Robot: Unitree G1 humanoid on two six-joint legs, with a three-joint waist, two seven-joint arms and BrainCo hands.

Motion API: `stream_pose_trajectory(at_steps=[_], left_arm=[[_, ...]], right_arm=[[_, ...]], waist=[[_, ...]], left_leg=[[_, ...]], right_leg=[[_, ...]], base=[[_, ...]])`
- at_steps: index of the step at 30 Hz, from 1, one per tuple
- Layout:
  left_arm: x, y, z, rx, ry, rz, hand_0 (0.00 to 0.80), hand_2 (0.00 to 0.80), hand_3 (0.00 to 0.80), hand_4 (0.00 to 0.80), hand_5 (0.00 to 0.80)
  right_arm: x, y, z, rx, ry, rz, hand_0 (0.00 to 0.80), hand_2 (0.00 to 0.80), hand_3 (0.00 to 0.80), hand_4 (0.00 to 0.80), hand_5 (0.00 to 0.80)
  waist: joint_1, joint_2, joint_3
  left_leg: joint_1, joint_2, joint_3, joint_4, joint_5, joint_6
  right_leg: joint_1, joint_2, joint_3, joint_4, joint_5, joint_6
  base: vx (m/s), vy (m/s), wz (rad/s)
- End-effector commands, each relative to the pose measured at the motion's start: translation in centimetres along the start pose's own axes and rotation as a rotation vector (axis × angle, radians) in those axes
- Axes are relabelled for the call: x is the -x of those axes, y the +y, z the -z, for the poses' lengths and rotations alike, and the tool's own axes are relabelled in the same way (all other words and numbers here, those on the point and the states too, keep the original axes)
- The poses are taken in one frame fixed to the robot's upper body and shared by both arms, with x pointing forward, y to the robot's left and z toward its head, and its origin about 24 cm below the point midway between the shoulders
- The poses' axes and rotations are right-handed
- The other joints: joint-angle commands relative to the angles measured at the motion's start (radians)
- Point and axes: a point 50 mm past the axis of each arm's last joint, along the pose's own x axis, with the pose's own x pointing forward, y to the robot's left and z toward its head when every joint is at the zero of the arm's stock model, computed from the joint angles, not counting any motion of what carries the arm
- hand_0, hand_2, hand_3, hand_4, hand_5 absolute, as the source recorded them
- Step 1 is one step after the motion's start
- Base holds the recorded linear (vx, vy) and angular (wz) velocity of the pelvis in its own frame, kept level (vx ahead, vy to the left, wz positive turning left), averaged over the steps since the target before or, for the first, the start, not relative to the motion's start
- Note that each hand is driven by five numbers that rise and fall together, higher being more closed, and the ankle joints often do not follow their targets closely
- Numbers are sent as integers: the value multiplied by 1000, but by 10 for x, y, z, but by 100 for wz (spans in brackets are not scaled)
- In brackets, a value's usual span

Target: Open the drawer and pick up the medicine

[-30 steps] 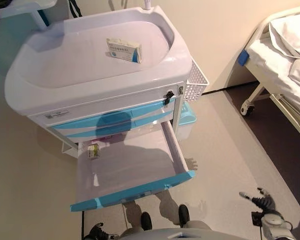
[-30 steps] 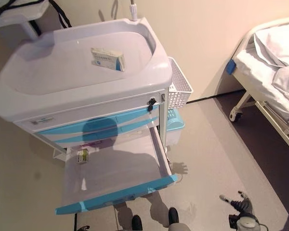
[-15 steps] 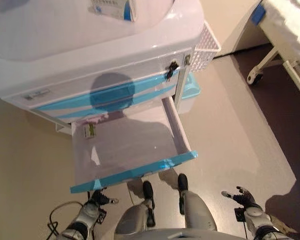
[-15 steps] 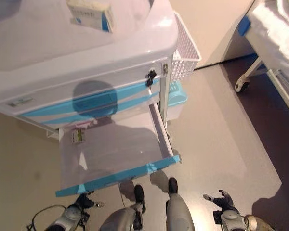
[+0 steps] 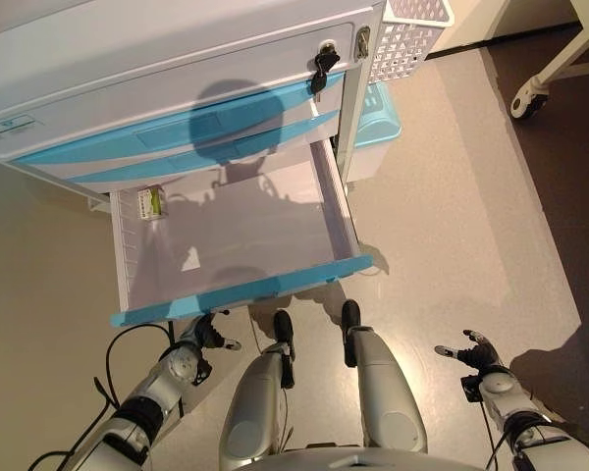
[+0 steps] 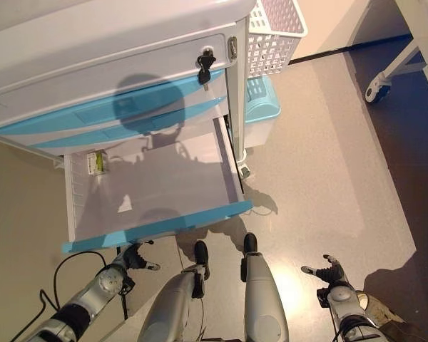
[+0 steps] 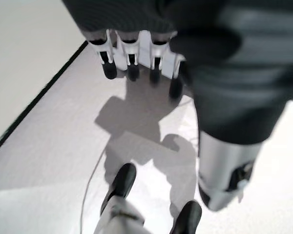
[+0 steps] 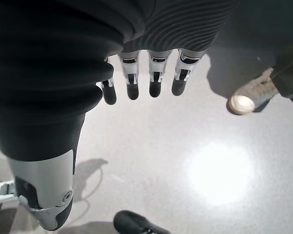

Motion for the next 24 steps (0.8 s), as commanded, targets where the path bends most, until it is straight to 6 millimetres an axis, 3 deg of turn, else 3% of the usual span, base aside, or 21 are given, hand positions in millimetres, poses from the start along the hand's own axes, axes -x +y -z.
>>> stream_pose_trajectory(at_steps=[1,11,24], left_arm=[[-5,32,-12,-60,-60,-109,0,0,0,0,0],[-12,96,-44,-144,-145,-290,0,0,0,0,0],[-2,184,-74,-264,-190,-514,0,0,0,0,0]], right_arm=[[4,-9,16,99,24,19,0,0,0,0,0],[5,-9,24,115,64,12,0,0,0,0,0],[10,-12,41,101,112,16,0,0,0,0,0]], waist=[[-27,18,-49],[-29,8,-42],[-41,-15,-42]], left_leg=[[-39,-47,-16,80,-49,52],[-55,-38,-23,107,-57,48],[-48,-28,-17,78,-44,42]], right_leg=[[24,13,2,9,16,19],[15,18,-4,30,4,10],[17,26,1,1,19,13]], base=[[-11,-34,22],[-6,-24,4],[-4,-7,1]])
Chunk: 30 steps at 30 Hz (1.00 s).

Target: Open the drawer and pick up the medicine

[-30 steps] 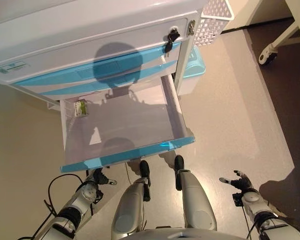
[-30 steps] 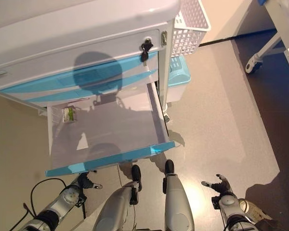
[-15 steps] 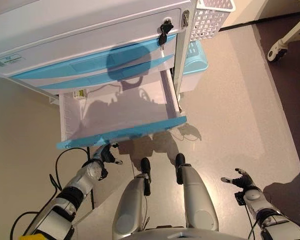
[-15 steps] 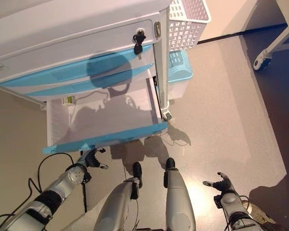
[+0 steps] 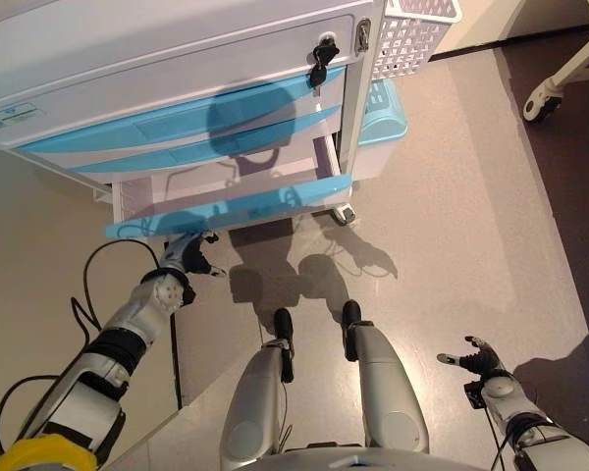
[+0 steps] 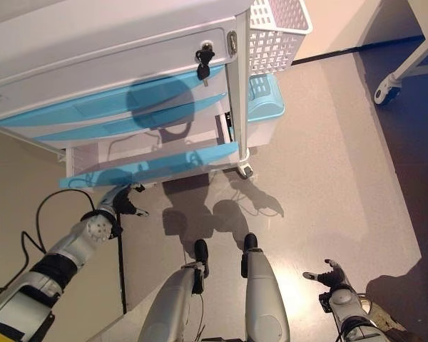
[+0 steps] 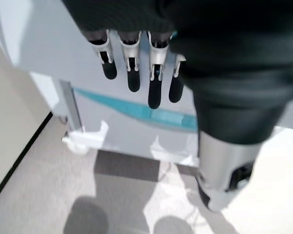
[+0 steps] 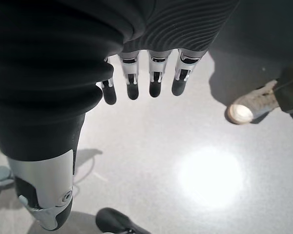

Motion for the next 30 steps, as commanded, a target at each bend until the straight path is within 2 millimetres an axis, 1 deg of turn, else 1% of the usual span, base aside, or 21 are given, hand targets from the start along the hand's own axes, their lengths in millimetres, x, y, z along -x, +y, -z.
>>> stream_pose_trajectory(at_steps=[1,4,5,6,7,8,11,13,14,15,17,19,23,30], left_arm=[[-9,56,-1,-46,-5,-195,0,0,0,0,0],[-11,71,-1,-68,-1,-227,0,0,0,0,0],[-12,81,-1,-95,4,-254,0,0,0,0,0],[-12,81,-1,-95,4,-254,0,0,0,0,0],[-15,91,-2,-133,16,-280,0,0,0,0,0],[-15,91,-2,-133,15,-280,0,0,0,0,0],[-20,100,-5,-134,33,-311,0,0,0,0,0],[-23,112,-6,-175,57,-342,0,0,0,0,0],[-23,112,-6,-175,57,-342,0,0,0,0,0],[-24,120,-9,-189,55,-366,0,0,0,0,0],[-24,123,-6,-200,81,-378,0,0,0,0,0],[-25,127,-7,-195,81,-396,0,0,0,0,0],[-25,130,-3,-190,112,-401,0,0,0,0,0],[-22,125,4,-153,128,-390,0,0,0,0,0]], right_arm=[[9,-10,35,37,89,23,0,0,0,0,0],[9,-9,37,46,97,16,0,0,0,0,0],[9,-9,36,56,93,11,0,0,0,0,0],[9,-8,36,55,93,11,0,0,0,0,0],[9,-7,36,65,90,4,0,0,0,0,0],[9,-7,36,64,90,4,0,0,0,0,0],[9,-6,35,72,87,2,0,0,0,0,0],[8,-5,33,95,81,-3,0,0,0,0,0],[8,-5,33,95,81,-3,0,0,0,0,0],[7,-5,30,94,72,-2,0,0,0,0,0],[7,-5,30,95,72,-4,0,0,0,0,0],[7,-3,29,93,72,-9,0,0,0,0,0],[8,1,31,95,79,-18,0,0,0,0,0],[9,7,33,102,97,-37,0,0,0,0,0]], waist=[[-16,-21,-46],[-17,-23,-49],[-19,-24,-52],[-19,-25,-51],[-21,-27,-52],[-21,-28,-52],[-26,-31,-58],[-30,-36,-59],[-30,-37,-59],[-31,-41,-58],[-32,-47,-58],[-32,-50,-57],[-34,-57,-55],[-27,-63,-55]], left_leg=[[-6,-37,14,28,-31,62],[-7,-34,17,27,-29,63],[-6,-33,19,25,-29,63],[-5,-33,19,24,-29,63],[-4,-31,21,23,-28,64],[-4,-31,21,23,-28,64],[-5,-30,22,22,-28,64],[-9,-27,23,26,-28,63],[-9,-27,23,26,-28,63],[-12,-26,26,25,-28,63],[-14,-25,26,24,-26,64],[-15,-24,27,22,-25,65],[-20,-22,33,15,-20,67],[-21,-23,40,5,-16,70]], right_leg=[[49,21,23,-53,48,33],[50,24,26,-63,54,35],[50,26,27,-68,58,35],[50,26,27,-68,58,35],[50,26,29,-72,61,37],[51,27,29,-72,61,37],[49,28,31,-76,64,37],[48,30,33,-83,70,37],[48,30,33,-83,70,37],[48,31,34,-92,78,39],[47,33,36,-99,85,41],[47,32,36,-102,89,43],[42,32,39,-116,102,47],[45,32,49,-139,116,53]], base=[[0,0,0],[0,4,-1],[-1,9,-4],[-4,14,-7],[-1,7,-7],[-3,7,-6],[0,0,0],[0,0,0],[0,0,0],[-9,4,-4],[-12,16,-7],[-5,11,-3],[-1,9,-1],[5,37,-5]])
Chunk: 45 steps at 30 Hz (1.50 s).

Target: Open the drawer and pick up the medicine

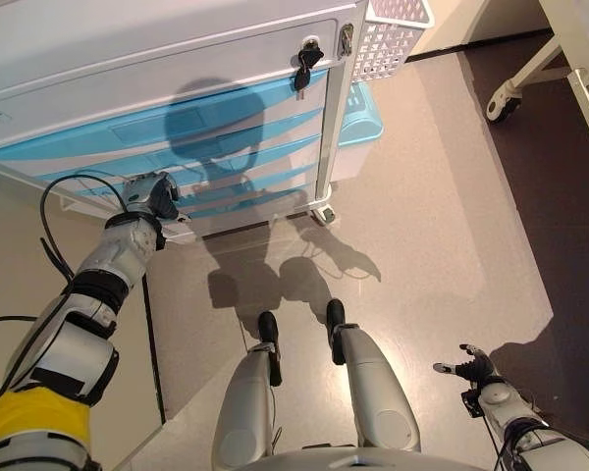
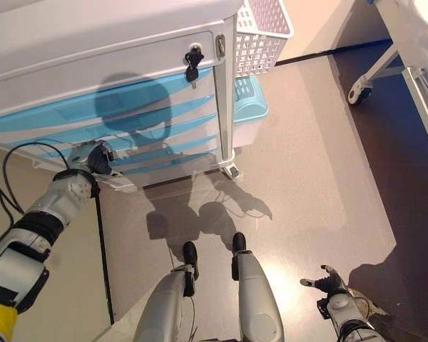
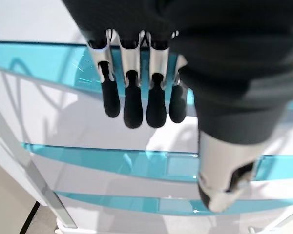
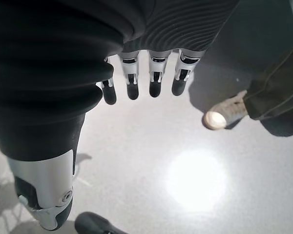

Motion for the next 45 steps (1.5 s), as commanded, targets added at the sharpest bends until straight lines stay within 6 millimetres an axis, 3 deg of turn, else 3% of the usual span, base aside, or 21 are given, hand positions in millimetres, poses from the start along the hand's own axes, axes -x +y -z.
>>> stream_pose_trajectory(at_steps=[1,6,10,20,22,23,24,27,29,32,33,38,40,41,43,44,45], left_arm=[[-5,39,14,54,52,-150,0,0,0,0,0],[0,31,12,93,31,-136,0,0,0,0,0],[11,12,16,162,25,-85,0,0,0,0,0],[61,-37,39,462,66,-12,0,0,0,0,0],[82,-59,51,572,124,21,0,0,0,0,0],[83,-58,51,572,124,20,0,0,0,0,0],[96,-74,56,653,164,59,0,0,0,0,0],[108,-90,59,768,198,98,0,0,0,0,0],[129,-122,62,914,289,167,0,0,0,0,0],[138,-138,63,982,361,189,0,0,0,0,0],[160,-168,67,1029,487,253,0,0,0,0,0],[206,-217,65,959,669,447,0,0,0,0,0],[239,-243,65,891,798,572,0,0,0,0,0],[239,-243,65,891,798,572,0,0,0,0,0],[261,-256,63,831,854,665,0,0,0,0,0],[282,-265,62,777,901,760,0,0,0,0,0],[282,-265,62,777,901,760,0,0,0,0,0]], right_arm=[[6,-1,27,50,84,3,0,0,0,0,0],[6,2,25,48,77,-3,0,0,0,0,0],[6,1,25,59,84,-7,0,0,0,0,0],[9,3,35,68,121,-24,0,0,0,0,0],[12,8,41,87,138,-47,0,0,0,0,0],[11,8,41,88,137,-47,0,0,0,0,0],[12,11,42,102,143,-61,0,0,0,0,0],[12,13,42,121,139,-75,0,0,0,0,0],[14,20,44,173,133,-113,0,0,0,0,0],[15,23,43,195,126,-123,0,0,0,0,0],[15,29,39,208,111,-143,0,0,0,0,0],[20,46,41,143,122,-186,0,0,0,0,0],[24,56,45,75,148,-201,0,0,0,0,0],[24,56,45,75,148,-201,0,0,0,0,0],[26,62,46,41,163,-208,0,0,0,0,0],[29,67,49,39,176,-222,0,0,0,0,0],[29,67,49,39,176,-222,0,0,0,0,0]], waist=[[-3,-3,-34],[6,1,-35],[18,7,-42],[58,24,-81],[68,24,-98],[67,24,-100],[75,26,-113],[79,21,-130],[92,12,-160],[96,8,-168],[104,2,-191],[113,-5,-239],[111,-8,-272],[111,-8,-272],[110,-9,-295],[110,-10,-311],[110,-10,-311]], left_leg=[[-2,-42,17,3,-13,73],[4,-46,17,4,-16,74],[21,-49,16,0,-19,74],[127,-60,-3,-90,0,66],[170,-62,-9,-125,9,62],[168,-62,-9,-128,13,62],[204,-64,-12,-156,18,59],[231,-66,-12,-181,28,56],[265,-66,-8,-206,30,54],[280,-65,-3,-216,30,52],[304,-61,12,-231,30,47],[372,-58,11,-276,39,47],[416,-56,0,-329,56,44],[417,-56,0,-331,57,44],[438,-52,-11,-371,78,40],[458,-49,-14,-398,90,37],[459,-49,-14,-398,90,37]], right_leg=[[44,0,20,-65,66,42],[51,-1,22,-64,64,43],[68,-5,23,-72,69,46],[185,-8,8,-171,97,57],[238,-7,-3,-226,111,63],[237,-7,-3,-230,116,63],[276,-3,-9,-272,125,69],[313,-1,-15,-321,143,74],[363,0,-20,-383,164,83],[383,-1,-18,-411,177,87],[417,0,-16,-462,192,94],[477,5,-28,-469,177,93],[509,10,-35,-477,167,92],[510,10,-36,-478,167,92],[521,14,-49,-481,160,91],[533,16,-57,-478,153,90],[534,16,-57,-479,153,90]], base=[[2,20,-4],[2,14,-1],[2,5,-2],[10,0,-1],[32,-10,5],[66,-3,0],[33,1,0],[56,-11,9],[58,-8,6],[36,4,-7],[53,10,-7],[79,-1,-12],[87,-14,12],[55,-18,19],[34,-25,7],[35,-25,15],[37,-22,21]])
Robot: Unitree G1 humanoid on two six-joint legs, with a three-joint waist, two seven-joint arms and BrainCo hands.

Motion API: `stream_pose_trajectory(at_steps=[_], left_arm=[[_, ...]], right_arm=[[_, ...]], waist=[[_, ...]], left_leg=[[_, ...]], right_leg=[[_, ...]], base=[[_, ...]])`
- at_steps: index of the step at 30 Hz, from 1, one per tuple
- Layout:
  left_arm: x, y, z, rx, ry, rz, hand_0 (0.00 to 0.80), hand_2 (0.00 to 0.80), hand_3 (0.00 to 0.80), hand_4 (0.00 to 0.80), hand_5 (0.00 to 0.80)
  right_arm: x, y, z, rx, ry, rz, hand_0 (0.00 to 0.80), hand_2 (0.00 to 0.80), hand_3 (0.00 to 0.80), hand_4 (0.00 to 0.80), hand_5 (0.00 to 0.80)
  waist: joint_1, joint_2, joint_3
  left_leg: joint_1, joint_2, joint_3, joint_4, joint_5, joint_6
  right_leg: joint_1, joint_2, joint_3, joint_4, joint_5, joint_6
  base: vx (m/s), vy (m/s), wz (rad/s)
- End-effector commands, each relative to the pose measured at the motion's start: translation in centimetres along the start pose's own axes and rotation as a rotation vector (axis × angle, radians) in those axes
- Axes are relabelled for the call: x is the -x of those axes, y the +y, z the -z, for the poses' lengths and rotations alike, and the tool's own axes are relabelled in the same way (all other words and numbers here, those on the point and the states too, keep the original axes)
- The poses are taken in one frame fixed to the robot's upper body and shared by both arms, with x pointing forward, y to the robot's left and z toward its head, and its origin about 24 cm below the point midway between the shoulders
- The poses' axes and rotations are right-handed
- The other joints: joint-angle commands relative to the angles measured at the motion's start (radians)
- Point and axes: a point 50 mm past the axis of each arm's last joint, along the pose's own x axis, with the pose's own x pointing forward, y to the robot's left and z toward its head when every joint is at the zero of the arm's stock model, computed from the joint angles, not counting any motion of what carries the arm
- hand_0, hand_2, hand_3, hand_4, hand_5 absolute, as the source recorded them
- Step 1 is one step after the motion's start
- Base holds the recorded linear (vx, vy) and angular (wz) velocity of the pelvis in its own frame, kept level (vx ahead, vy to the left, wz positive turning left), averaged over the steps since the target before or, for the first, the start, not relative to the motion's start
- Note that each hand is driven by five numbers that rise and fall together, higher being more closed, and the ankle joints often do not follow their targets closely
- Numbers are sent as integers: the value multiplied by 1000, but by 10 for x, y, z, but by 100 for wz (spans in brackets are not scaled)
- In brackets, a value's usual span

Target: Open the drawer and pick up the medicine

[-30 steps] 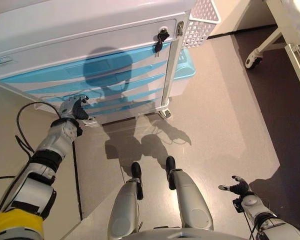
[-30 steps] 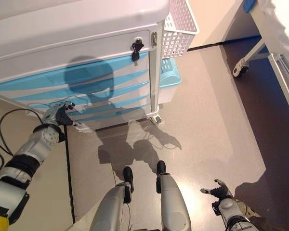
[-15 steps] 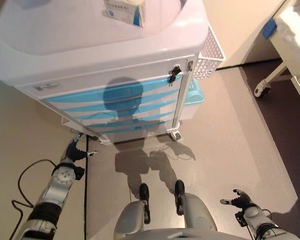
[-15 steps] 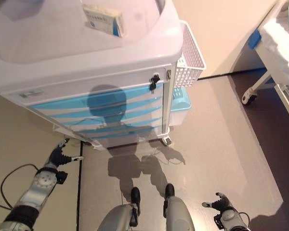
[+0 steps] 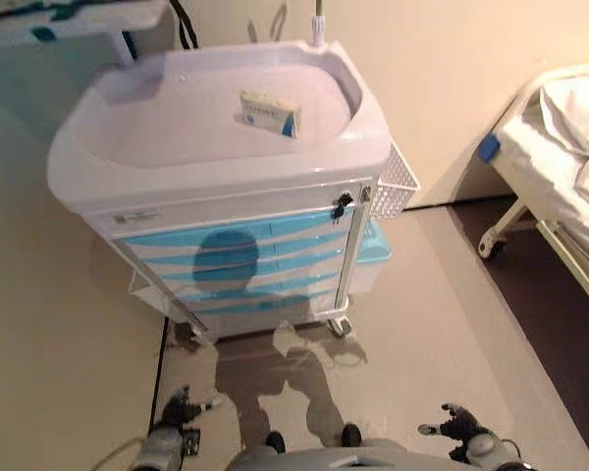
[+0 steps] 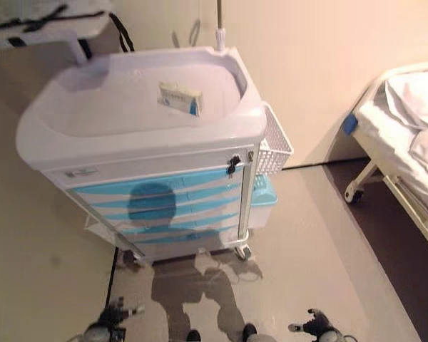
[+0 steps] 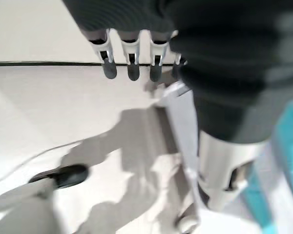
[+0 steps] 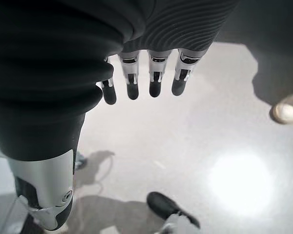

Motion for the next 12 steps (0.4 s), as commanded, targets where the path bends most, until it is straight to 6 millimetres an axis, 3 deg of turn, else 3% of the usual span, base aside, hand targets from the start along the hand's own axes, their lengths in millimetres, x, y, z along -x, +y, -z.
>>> stream_pose_trajectory(at_steps=[1,2,4,7,10,12], left_arm=[[-1,0,-2,-101,12,7,0,0,0,0,0],[2,-11,17,-177,81,58,0,0,0,0,0],[4,-14,25,-234,107,74,0,0,0,0,0],[7,-16,38,-184,150,69,0,0,0,0,0],[7,-16,38,-214,147,79,0,0,0,0,0],[5,-16,27,-296,101,89,0,0,0,0,0]], right_arm=[[-2,1,-9,-38,-8,4,0,0,0,0,0],[-1,7,-7,-54,4,-12,0,0,0,0,0],[0,10,-4,-59,17,-22,0,0,0,0,0],[2,19,5,-81,49,-52,0,0,0,0,0],[4,25,14,-95,88,-78,0,0,0,0,0],[5,28,15,-75,94,-93,0,0,0,0,0]], waist=[[8,-41,-10],[10,-44,-22],[11,-46,-29],[17,-52,-45],[21,-59,-56],[20,-61,-61]], left_leg=[[-42,-61,-4,-34,36,20],[-30,-58,-7,-35,33,21],[-24,-59,-8,-36,31,21],[-13,-57,-17,-37,28,22],[-10,-54,-25,-38,29,20],[-11,-52,-29,-41,31,17]], right_leg=[[-34,-4,-6,-4,44,52],[-20,-4,-10,-6,40,52],[-12,-2,-12,-8,38,52],[3,-1,-17,-16,35,52],[9,1,-23,-20,33,52],[12,3,-27,-21,32,51]], base=[[36,-27,27],[36,-26,13],[34,-18,11],[37,-24,3],[9,-28,3],[0,0,0]])
